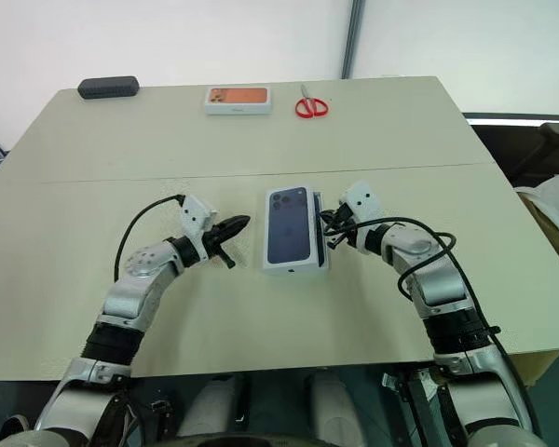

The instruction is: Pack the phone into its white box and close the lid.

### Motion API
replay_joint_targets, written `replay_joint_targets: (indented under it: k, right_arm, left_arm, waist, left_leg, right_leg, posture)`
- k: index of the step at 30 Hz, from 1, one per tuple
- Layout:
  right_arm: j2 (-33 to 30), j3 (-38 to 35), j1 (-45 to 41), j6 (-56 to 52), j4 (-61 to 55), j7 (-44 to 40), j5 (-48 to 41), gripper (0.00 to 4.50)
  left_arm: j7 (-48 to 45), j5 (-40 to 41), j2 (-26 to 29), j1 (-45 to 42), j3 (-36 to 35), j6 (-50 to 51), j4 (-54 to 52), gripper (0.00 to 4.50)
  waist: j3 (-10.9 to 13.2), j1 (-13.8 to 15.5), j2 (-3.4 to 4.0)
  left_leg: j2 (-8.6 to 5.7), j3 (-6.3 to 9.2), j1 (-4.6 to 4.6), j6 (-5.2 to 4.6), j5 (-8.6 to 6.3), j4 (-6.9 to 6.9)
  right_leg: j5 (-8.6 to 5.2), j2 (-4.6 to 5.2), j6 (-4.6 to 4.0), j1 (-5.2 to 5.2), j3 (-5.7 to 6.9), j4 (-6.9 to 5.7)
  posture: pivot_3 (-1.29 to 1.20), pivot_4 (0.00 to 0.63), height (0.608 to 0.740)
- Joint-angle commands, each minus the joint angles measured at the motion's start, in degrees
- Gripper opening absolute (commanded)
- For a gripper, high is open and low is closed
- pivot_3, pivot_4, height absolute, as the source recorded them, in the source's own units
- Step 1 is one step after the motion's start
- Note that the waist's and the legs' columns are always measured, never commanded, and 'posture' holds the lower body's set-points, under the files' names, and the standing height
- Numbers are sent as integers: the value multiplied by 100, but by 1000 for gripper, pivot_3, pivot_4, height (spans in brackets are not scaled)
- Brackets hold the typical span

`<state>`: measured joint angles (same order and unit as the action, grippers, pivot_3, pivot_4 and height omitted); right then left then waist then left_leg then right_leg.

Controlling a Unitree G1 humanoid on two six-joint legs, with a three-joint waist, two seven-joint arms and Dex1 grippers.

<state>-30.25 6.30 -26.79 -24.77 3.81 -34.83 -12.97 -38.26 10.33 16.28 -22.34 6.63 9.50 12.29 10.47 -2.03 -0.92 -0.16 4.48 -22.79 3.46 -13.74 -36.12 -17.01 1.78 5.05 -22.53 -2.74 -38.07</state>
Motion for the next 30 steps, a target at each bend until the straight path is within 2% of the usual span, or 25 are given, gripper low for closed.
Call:
replay_joint_targets:
  k: [1,6,12,19,25,30]
  right_arm:
    - [1,-136,-123,266,26,-30,135,54]
    - [5,-190,2,-20,-339,-241,-39,54]
    - [158,-399,148,-456,-628,-328,-367,54]
    - [139,-383,225,-435,-555,-326,-183,54]
    - [150,-352,209,-344,-498,-363,-26,54]
    - [173,-339,195,-352,-497,-354,43,54]
  left_arm:
    - [93,-208,-146,-186,200,32,130,0]
    - [-6,-304,-355,-290,428,24,165,0]
    - [36,-220,-510,-544,370,186,-38,0]
    - [67,-54,-616,-702,266,496,-460,0]
    - [-63,-548,-354,-537,605,90,-424,0]
    - [-110,-446,-389,-377,605,204,-406,0]
  waist:
    - [0,24,0]
    - [0,101,0]
    - [0,122,0]
    - [0,119,-1]
    - [0,103,0]
    - [0,114,0]
  left_leg:
    - [0,0,0,0,0,0]
    - [0,1,1,0,0,0]
    - [0,2,1,0,0,-1]
    - [-1,2,1,0,0,-2]
    - [0,1,3,0,0,0]
    - [0,1,3,0,0,0]
  right_leg:
    - [0,1,0,0,1,0]
    - [0,0,-1,1,2,-2]
    - [0,0,-1,2,3,-2]
    - [1,1,-1,2,3,-2]
    - [1,-2,-1,2,3,-3]
    - [1,0,-1,3,1,-1]
  posture:
    - [0,150,740]
    - [0,150,740]
    - [0,150,740]
    - [0,150,740]
    - [0,150,740]
    - [0,150,740]
